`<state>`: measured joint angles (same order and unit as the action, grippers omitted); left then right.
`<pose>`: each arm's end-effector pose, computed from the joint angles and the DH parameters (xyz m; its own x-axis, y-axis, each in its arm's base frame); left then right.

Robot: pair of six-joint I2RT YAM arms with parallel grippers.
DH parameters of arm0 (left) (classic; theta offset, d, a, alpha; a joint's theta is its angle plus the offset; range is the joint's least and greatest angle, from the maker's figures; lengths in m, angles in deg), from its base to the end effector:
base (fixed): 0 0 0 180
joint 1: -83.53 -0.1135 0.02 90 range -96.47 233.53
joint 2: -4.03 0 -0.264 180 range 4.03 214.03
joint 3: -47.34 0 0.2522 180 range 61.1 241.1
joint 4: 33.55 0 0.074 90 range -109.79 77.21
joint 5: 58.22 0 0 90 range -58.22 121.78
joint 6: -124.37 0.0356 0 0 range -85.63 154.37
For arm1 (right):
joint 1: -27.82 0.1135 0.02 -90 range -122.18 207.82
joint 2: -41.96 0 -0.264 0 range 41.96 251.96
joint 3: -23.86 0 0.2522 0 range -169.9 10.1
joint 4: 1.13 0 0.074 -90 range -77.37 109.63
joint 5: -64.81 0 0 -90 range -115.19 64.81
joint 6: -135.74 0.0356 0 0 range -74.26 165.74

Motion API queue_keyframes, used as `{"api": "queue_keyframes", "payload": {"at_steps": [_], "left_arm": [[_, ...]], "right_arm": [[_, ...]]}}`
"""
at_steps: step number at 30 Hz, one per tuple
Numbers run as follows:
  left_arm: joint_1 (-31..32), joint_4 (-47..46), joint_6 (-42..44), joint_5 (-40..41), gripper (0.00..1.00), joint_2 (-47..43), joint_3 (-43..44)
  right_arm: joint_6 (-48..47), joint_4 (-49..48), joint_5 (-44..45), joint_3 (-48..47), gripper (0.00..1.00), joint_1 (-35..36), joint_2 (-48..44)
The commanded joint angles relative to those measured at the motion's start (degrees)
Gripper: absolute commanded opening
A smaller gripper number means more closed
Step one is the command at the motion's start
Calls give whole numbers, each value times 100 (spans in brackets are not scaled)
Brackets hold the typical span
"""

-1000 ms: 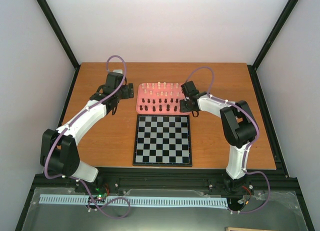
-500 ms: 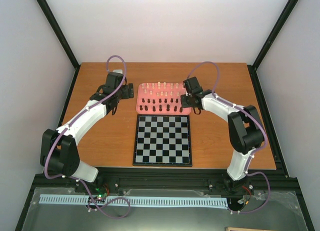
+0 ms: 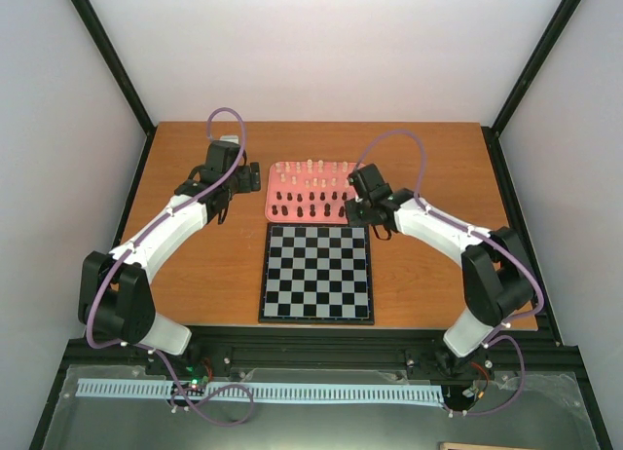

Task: Set up the chess pieces on the board
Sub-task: Place the chess piece on the chessboard.

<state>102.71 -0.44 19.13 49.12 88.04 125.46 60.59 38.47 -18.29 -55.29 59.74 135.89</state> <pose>0.3126 -0.0975 0.2822 -0.5984 -0.0575 -0.7991 -0.0647 0.9976 -0.0233 0.2956 0.1791 0.2237 -0.7862 -0.1900 -0.5880 -0.2731 0.9604 0.0549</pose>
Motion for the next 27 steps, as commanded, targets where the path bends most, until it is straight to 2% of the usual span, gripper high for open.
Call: {"api": "queue_keyframes", "payload": {"at_steps": [1,27], "left_arm": [[-11,-6,-84,-24,100,-117,192],[-11,-45,-105,-59,100,-80,182]], "right_arm": [[149,98,123,181,6,104,-35],[148,-255,124,424,6,156,455]]}}
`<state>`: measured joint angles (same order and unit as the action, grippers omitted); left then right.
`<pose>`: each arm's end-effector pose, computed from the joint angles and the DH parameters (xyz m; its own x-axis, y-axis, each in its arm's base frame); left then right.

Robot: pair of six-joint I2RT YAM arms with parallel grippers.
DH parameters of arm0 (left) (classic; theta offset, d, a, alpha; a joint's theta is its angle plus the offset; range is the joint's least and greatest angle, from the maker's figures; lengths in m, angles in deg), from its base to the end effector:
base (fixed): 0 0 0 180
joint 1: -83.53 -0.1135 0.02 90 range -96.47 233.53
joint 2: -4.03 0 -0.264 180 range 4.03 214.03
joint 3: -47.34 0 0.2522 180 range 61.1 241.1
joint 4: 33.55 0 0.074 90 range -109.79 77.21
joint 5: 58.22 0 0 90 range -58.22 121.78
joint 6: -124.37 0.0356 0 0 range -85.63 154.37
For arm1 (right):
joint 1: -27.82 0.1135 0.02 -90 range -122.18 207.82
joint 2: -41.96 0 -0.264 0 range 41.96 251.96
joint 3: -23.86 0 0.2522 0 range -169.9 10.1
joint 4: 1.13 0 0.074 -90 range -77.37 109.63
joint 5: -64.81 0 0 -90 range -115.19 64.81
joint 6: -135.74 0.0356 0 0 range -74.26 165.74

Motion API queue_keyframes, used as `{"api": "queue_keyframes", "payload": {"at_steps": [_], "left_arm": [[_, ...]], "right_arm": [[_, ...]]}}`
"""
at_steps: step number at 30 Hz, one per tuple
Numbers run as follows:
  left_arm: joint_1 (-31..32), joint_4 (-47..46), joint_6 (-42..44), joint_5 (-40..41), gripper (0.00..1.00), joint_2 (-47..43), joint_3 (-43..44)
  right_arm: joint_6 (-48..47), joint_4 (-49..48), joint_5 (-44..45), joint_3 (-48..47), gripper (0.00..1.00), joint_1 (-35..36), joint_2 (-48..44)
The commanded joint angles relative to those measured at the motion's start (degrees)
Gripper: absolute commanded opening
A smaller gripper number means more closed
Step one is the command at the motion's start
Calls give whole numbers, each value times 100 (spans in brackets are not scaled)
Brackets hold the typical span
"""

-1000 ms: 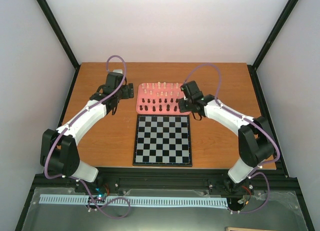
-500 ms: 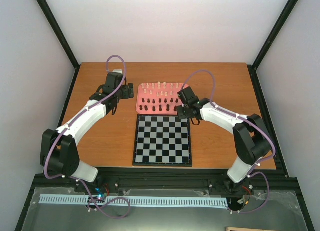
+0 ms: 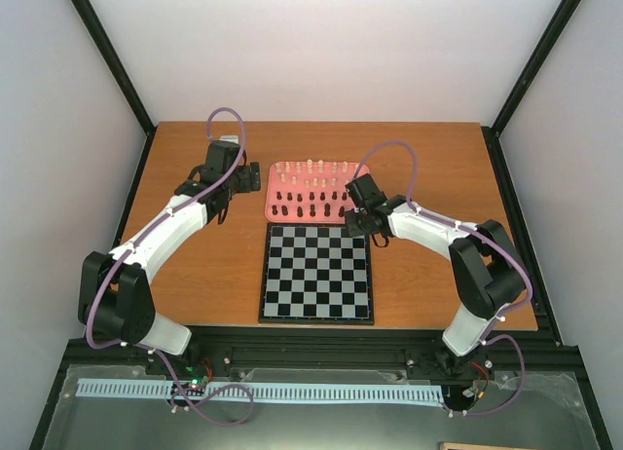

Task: Set up the chess pieces on the board
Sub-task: Place the chess piece on the chessboard.

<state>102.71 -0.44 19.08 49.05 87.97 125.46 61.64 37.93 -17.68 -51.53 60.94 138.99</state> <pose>0.3124 -0.0975 0.2826 -0.5977 -0.0587 -0.7996 -0.0643 0.9976 -0.0252 0.2875 0.1820 0.1872 -0.8362 -0.2212 -0.5019 -0.2694 0.9627 0.0245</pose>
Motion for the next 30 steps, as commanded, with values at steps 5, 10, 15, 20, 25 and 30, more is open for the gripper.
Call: {"api": "queue_keyframes", "payload": {"at_steps": [5,10,15,20,25,30], "left_arm": [[-9,-43,-97,-24,100,-80,182],[-11,-48,-99,-32,100,-72,174],[-11,-51,-101,-41,100,-69,169],[-11,-55,-106,-48,100,-74,156],[-10,-55,-103,-48,100,-51,165],[-13,-46,-111,-49,100,-70,156]], "right_arm": [[27,-231,17,-6,6,36,286],[7,-227,99,-26,6,36,297],[1,-260,119,-45,6,36,369],[-32,-219,168,-144,6,36,528],[-28,-179,163,-164,7,36,569],[0,-140,206,-100,12,36,411]]}}
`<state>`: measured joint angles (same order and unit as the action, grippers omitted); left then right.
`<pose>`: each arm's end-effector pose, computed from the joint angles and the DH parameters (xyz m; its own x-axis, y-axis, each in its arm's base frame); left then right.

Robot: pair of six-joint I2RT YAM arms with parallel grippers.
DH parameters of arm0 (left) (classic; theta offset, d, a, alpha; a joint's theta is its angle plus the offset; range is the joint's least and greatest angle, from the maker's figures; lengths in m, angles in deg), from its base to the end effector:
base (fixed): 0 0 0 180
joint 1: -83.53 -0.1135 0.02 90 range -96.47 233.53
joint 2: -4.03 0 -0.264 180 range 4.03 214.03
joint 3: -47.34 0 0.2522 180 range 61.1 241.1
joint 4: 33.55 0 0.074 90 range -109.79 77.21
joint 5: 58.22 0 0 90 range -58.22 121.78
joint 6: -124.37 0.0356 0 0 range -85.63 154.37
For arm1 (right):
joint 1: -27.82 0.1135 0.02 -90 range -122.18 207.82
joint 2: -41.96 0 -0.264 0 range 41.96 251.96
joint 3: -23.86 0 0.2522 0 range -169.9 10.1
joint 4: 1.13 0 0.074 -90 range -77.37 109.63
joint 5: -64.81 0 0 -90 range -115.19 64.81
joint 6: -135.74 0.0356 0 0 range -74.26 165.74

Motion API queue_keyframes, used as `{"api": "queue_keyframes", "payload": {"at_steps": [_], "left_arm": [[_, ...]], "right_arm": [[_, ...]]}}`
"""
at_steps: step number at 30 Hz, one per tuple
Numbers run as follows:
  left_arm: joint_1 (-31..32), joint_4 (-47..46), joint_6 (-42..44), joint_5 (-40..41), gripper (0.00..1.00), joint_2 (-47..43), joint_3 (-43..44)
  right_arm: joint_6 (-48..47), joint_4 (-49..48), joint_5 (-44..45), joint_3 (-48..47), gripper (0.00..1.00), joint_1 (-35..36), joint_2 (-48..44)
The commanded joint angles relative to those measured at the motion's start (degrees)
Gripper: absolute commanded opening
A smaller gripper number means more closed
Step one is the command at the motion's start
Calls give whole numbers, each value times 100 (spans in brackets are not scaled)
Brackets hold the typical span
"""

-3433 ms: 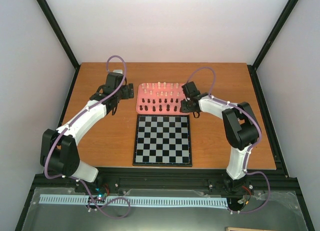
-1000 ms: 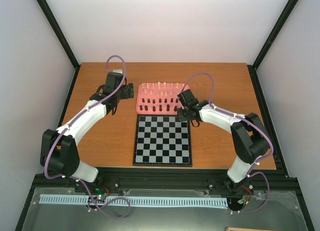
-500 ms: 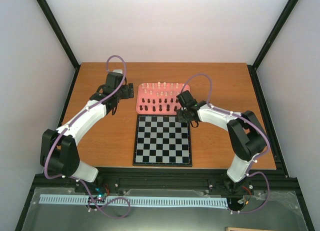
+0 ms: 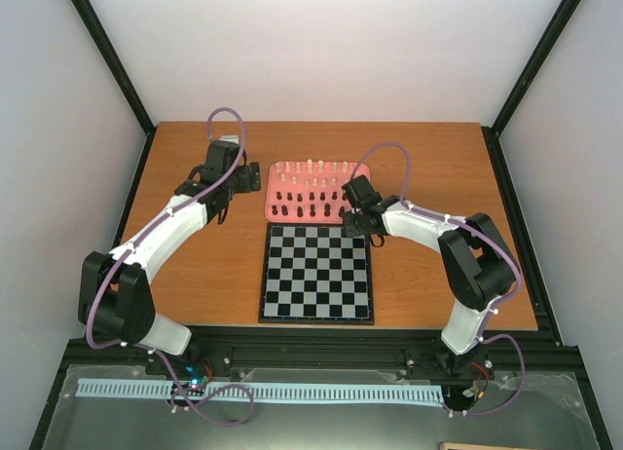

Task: Set up the chess pieces on the board
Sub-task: Place the chess piece on the chessboard, then pick up the chess piece from the storage box.

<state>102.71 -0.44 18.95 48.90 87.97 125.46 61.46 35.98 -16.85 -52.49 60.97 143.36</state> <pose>0.3123 -0.0976 0.2826 -0.5981 -0.0610 -0.7991 -0.0636 0.9976 -0.0285 0.2973 0.1880 0.1689 -0.8439 -0.2310 -0.4843 -0.2656 0.9641 0.0031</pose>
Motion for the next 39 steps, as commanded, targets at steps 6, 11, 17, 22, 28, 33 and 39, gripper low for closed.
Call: {"api": "queue_keyframes", "payload": {"at_steps": [6,11,17,22,28,33,39], "left_arm": [[-11,-37,-106,-44,100,-106,138],[-11,-30,-114,-62,100,-152,123],[-11,-40,-111,-79,100,-167,123],[-10,-37,-115,-77,100,-190,116],[-11,-39,-110,-83,100,-261,97],[-11,-37,-89,-24,100,-243,105],[-11,-22,-91,-20,100,-196,121]], "right_arm": [[25,93,115,127,26,32,-340],[27,45,0,231,43,38,-709],[12,30,146,140,50,43,-842],[-75,79,227,-289,49,30,-368],[-146,46,225,-745,43,-133,216],[-190,30,67,-876,39,-263,411],[-250,12,-27,-968,37,-300,612]]}}
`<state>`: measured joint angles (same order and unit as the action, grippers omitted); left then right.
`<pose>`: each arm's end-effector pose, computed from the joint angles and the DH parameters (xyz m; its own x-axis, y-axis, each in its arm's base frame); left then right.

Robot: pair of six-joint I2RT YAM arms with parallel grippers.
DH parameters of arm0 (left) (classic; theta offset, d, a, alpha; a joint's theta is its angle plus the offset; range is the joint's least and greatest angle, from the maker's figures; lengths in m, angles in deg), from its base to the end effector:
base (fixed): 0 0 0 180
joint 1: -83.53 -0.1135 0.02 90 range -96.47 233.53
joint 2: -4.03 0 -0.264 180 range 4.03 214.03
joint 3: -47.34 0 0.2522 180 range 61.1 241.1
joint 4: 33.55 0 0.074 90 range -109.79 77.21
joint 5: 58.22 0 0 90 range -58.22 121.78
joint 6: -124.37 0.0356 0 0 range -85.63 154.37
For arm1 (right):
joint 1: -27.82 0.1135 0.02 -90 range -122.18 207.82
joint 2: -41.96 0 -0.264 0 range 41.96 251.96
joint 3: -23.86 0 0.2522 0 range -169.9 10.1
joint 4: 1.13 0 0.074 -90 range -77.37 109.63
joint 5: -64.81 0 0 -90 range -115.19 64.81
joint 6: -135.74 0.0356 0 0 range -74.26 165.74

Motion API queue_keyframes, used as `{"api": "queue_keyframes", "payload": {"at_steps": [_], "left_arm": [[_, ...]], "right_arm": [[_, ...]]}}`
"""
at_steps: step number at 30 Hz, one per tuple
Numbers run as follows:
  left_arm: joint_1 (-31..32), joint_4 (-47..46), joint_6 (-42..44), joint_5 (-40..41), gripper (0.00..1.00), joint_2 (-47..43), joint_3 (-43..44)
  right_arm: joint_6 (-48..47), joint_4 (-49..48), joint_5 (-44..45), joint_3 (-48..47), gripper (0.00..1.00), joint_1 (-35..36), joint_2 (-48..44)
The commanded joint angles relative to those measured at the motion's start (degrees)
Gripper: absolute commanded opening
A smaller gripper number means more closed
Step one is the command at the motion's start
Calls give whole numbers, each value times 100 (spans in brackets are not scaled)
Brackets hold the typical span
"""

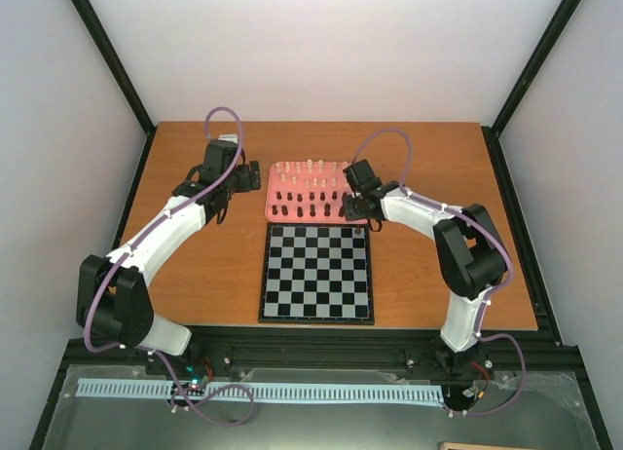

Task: Set up the chess pieces on the board
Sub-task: Pick up the chess piece from the storage box.

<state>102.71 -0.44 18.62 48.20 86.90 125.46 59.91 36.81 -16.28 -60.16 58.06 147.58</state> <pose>0.3093 -0.0969 0.2882 -0.5862 -0.0718 -0.8070 -0.0569 0.9973 -0.0473 0.3319 0.1871 0.1808 -0.8272 -0.2023 -0.5242 -0.2343 0.9721 -0.0053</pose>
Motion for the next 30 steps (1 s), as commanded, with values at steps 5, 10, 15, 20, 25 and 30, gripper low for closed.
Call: {"api": "queue_keyframes", "payload": {"at_steps": [5,10,15,20,25,30], "left_arm": [[-11,-28,-48,79,100,-83,120],[-11,-32,-51,111,100,-66,122],[-9,-28,-47,116,100,-59,121],[-11,-28,-43,123,100,-45,121],[-11,-21,-47,131,100,-54,121],[-11,-15,-42,131,100,-72,123]], "right_arm": [[-125,-81,-209,-304,37,-14,350],[-105,-70,-215,-382,33,-16,521],[-104,-72,-231,-460,27,-60,664],[-106,-98,-273,-522,19,-123,760],[-90,-94,-263,-576,7,-147,780],[-113,-86,-157,-602,5,-154,557]]}}
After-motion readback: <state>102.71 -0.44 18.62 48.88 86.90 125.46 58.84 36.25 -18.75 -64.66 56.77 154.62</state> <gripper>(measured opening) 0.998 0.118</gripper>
